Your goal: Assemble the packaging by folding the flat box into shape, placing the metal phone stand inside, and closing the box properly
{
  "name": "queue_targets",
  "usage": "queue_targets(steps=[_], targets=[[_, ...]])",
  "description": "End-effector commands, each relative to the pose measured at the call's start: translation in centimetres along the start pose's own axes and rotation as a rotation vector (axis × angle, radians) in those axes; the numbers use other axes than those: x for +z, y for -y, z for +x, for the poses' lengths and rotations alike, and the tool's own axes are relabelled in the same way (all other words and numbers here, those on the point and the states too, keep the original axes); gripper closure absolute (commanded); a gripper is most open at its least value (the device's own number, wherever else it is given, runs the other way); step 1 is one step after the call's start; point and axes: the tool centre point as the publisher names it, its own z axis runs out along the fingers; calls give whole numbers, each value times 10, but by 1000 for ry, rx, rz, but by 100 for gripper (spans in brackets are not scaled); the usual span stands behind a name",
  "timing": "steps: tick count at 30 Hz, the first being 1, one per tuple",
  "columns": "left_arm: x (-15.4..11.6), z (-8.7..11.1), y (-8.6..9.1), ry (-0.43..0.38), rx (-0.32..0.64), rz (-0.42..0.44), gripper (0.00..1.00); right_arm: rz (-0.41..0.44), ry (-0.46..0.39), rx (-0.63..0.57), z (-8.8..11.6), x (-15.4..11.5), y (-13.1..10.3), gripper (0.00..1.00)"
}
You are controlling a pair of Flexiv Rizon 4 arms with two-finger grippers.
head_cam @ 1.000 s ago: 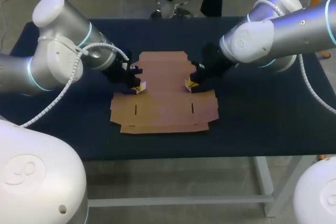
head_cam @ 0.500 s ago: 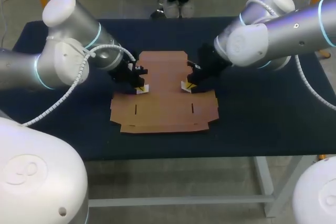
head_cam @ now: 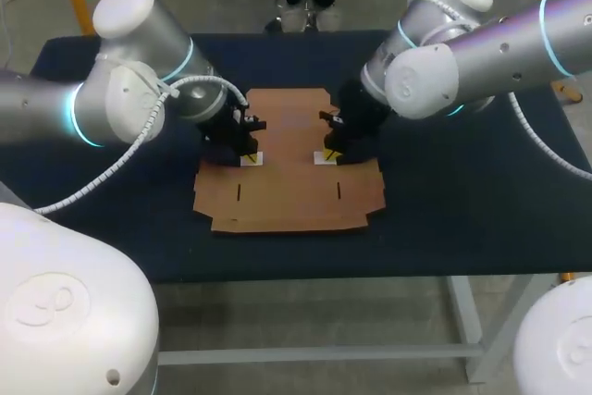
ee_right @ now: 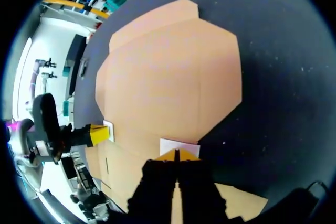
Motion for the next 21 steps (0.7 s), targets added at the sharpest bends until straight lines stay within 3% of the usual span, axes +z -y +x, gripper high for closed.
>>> queue_targets(steps=[1,7,10,15,21], targets=[[6,-4,2,37,-10,-9,100,16,0,2,-2,12,-4,100],[-7,-4,2,29,-17,0,100,-3,-37,-8,0,-1,-2,100],[-15,-5,3,13,-18,-2,100,7,-110,-40,-2,-12,0,100],[-30,-9,6,-9,-29,-11,100,8,-190,-52,-11,-30,-1,100],[-42,-12,7,-10,-46,-8,100,1,-226,-41,-20,-41,-3,100]])
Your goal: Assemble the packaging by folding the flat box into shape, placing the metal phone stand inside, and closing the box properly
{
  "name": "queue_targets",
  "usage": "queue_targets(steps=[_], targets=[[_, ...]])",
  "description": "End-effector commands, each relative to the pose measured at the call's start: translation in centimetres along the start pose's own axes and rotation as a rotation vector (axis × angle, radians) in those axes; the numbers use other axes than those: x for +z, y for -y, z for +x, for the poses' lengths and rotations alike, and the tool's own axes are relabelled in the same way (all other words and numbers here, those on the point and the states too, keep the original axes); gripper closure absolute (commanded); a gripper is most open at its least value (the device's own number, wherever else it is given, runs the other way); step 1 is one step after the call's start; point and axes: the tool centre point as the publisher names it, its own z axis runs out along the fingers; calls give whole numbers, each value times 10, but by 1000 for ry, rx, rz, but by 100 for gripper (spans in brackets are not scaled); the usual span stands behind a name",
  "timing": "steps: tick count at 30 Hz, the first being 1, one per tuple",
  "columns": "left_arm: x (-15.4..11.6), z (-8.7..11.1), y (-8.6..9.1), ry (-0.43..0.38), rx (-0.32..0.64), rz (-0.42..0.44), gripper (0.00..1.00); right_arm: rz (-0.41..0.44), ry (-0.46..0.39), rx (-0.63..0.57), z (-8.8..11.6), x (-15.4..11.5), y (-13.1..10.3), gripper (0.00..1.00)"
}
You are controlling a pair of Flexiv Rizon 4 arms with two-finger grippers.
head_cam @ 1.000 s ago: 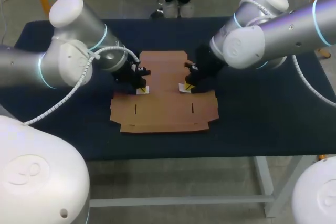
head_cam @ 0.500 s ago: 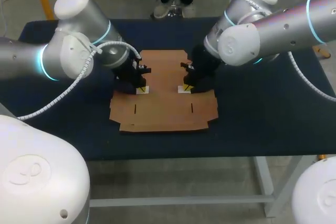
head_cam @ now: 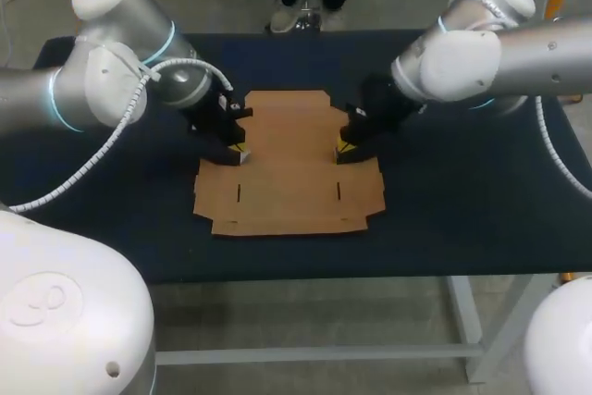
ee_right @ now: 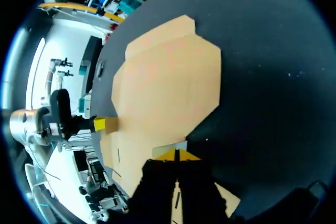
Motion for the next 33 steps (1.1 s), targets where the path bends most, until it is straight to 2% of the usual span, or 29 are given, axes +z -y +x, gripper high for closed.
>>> queue_targets(steps=[1,19,30,33], targets=[[-13,-1,-3,11,-5,2,100,12,-74,1,-7,-13,-1,100],[-39,-15,-22,58,-61,30,100,8,-63,3,-7,-38,11,100],[-81,-20,-40,5,-68,29,100,8,-48,9,-1,-69,27,100],[-92,-19,-48,8,-108,33,100,5,-36,10,0,-79,36,100]])
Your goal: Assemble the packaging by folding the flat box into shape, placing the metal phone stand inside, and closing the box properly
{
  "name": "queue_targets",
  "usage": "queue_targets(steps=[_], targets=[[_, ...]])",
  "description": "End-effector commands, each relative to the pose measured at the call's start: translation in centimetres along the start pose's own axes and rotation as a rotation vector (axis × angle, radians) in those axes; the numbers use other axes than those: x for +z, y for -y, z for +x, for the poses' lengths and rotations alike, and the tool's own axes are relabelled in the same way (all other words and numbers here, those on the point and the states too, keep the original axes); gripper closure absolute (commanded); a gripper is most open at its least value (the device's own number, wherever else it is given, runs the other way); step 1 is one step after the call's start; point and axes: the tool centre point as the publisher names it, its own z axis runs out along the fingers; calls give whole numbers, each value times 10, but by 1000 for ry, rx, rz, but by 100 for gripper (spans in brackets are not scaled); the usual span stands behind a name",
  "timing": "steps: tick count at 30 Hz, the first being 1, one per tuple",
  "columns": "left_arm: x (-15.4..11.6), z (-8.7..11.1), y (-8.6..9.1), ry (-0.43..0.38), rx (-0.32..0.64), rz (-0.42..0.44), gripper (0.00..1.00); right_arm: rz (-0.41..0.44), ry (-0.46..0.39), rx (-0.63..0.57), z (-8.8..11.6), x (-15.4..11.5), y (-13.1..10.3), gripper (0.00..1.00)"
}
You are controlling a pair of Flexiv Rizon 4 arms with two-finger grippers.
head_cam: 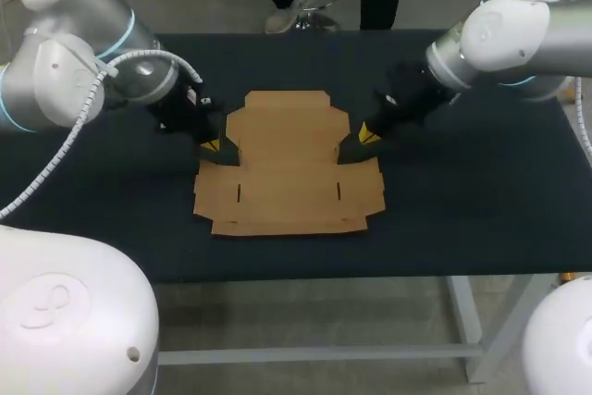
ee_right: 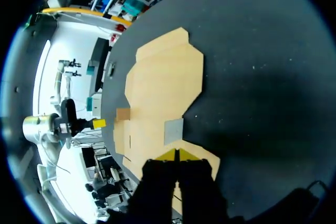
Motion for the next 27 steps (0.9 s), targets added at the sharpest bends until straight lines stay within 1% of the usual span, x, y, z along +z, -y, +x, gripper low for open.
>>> queue_targets(steps=[1,6,9,11,13,16,23,27], targets=[[-29,-3,-16,9,-27,15,100,-14,18,3,4,-21,17,100],[-41,-2,-32,0,-27,15,100,-12,24,6,6,-32,38,100],[-45,-2,-42,-1,-29,12,100,-2,15,6,4,-38,53,100],[-46,-1,-48,-3,-31,8,100,-4,24,15,3,-39,62,100],[-48,-1,-54,-27,-23,-3,100,-3,25,18,2,-41,72,100],[-50,1,-64,-27,-27,0,100,-5,26,25,1,-45,87,100],[-42,-1,-86,-53,-49,-27,100,14,16,40,-6,-40,114,100],[-43,-5,-102,-78,-63,-33,100,19,20,36,-3,-38,134,100]])
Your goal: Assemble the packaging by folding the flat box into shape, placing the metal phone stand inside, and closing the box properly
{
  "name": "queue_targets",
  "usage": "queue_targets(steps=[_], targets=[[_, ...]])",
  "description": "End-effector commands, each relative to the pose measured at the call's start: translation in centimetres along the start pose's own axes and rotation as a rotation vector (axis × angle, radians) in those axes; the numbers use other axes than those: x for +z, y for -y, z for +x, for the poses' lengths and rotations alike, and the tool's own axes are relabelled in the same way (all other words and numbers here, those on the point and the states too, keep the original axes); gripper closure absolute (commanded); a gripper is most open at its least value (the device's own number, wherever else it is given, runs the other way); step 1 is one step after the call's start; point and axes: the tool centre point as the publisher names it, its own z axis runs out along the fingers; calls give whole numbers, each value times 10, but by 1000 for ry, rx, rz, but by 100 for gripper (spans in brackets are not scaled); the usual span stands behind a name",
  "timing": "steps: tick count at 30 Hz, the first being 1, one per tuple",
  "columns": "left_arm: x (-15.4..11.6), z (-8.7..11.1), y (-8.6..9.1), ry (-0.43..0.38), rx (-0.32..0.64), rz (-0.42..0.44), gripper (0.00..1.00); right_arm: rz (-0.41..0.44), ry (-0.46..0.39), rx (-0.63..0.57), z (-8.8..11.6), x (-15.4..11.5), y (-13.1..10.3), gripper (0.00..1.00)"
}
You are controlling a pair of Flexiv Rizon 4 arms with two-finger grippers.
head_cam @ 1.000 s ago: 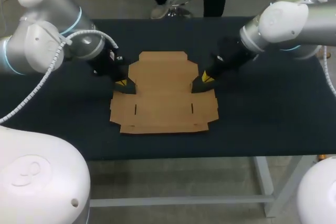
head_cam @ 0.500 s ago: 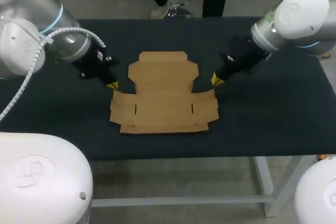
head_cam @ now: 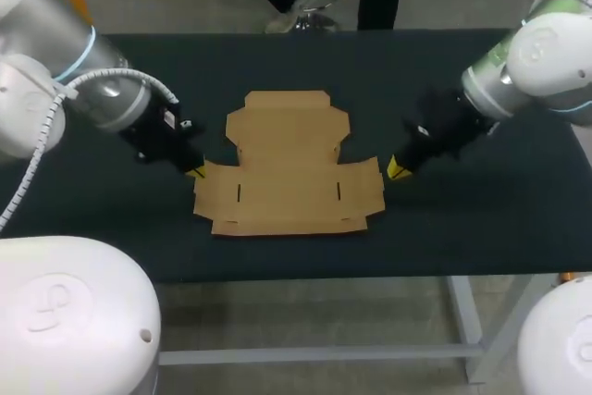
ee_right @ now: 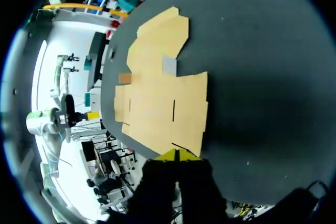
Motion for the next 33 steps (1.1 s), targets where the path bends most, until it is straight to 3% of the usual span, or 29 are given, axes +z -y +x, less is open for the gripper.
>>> queue_targets(steps=[1,12,25,33], targets=[[-1,-8,-18,-24,-2,13,100,-32,1,-8,1,0,23,100],[11,-15,-50,-51,20,-44,100,-12,-3,10,-8,23,53,100],[29,-28,-67,-77,34,-101,100,-37,-4,63,-18,42,73,100],[38,-30,-69,-74,53,-111,100,-34,-35,86,-26,53,74,100]])
